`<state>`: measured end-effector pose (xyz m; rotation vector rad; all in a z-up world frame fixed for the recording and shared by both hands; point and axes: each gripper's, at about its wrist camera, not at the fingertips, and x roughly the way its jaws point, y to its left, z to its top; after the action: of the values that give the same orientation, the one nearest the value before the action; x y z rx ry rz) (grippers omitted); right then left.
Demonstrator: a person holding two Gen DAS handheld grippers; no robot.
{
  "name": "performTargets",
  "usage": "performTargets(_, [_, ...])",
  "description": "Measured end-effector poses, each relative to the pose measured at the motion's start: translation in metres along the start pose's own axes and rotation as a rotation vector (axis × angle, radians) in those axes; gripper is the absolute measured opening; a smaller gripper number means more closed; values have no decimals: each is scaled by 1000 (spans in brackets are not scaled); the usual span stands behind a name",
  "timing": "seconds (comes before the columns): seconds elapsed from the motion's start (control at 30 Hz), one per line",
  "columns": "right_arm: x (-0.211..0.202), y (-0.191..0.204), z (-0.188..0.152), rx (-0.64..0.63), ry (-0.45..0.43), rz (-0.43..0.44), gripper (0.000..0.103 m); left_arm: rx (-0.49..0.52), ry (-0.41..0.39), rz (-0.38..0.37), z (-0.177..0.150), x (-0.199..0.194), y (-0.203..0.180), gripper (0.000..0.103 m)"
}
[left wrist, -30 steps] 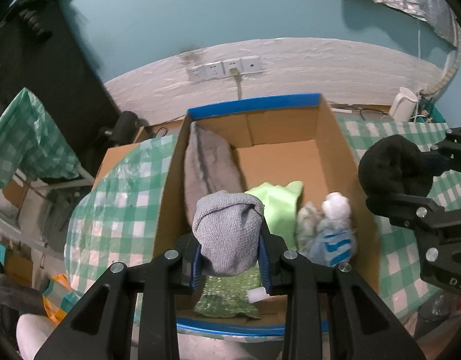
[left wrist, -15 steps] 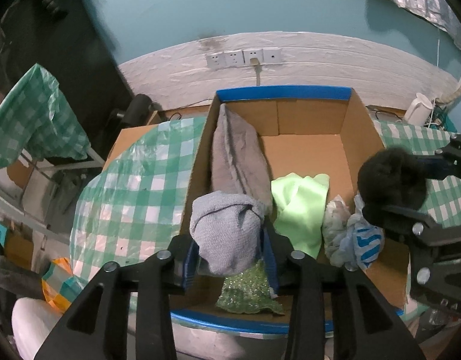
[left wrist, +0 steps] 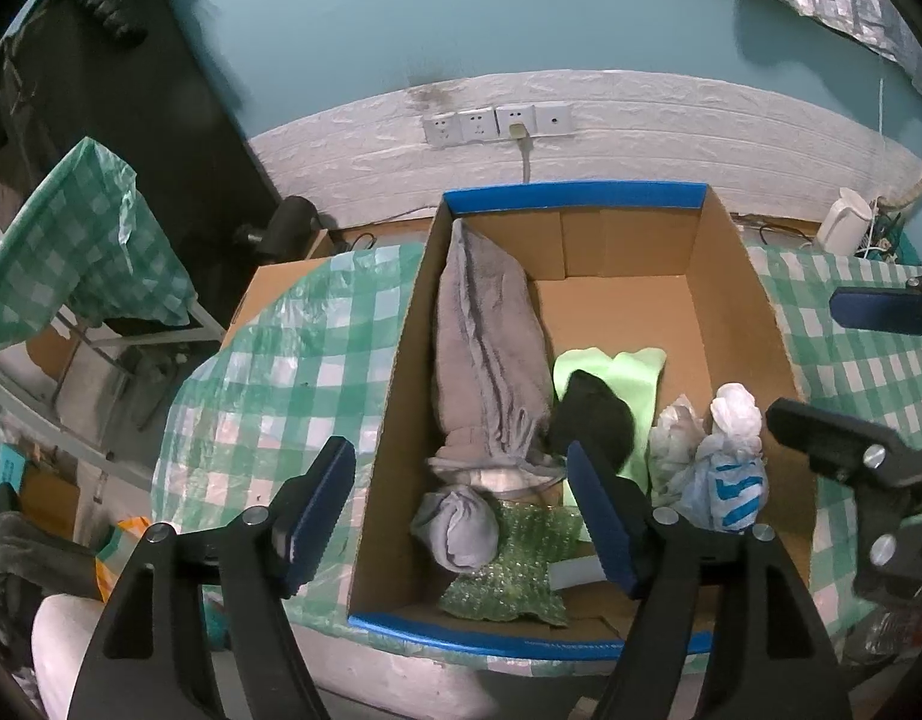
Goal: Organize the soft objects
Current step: 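Open the left gripper dropping the grey sock into the box while the right releases the black beanie, then withdraw both open tools up and away from the box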
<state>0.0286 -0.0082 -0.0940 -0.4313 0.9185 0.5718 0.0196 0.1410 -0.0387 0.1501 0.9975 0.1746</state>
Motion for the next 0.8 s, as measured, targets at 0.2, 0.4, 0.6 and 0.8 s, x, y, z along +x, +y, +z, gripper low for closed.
performTargets(0.2, [-18,-11,-8,25,-23,-11,68,3,-38,-22,0,-19,-4,81])
performTargets(0.4, [-39,-23,-18,63,-54,-1,68,5,-83,-46,2,-38,-12,86])
performTargets(0.6, [-60,-34,-34,77,-81,-23,68,38,-107,-59,3,-51,-28,86])
performTargets(0.8, [-82,-53,-53,121,-117,-54,69,38,-140,-94,6,-71,-38,95])
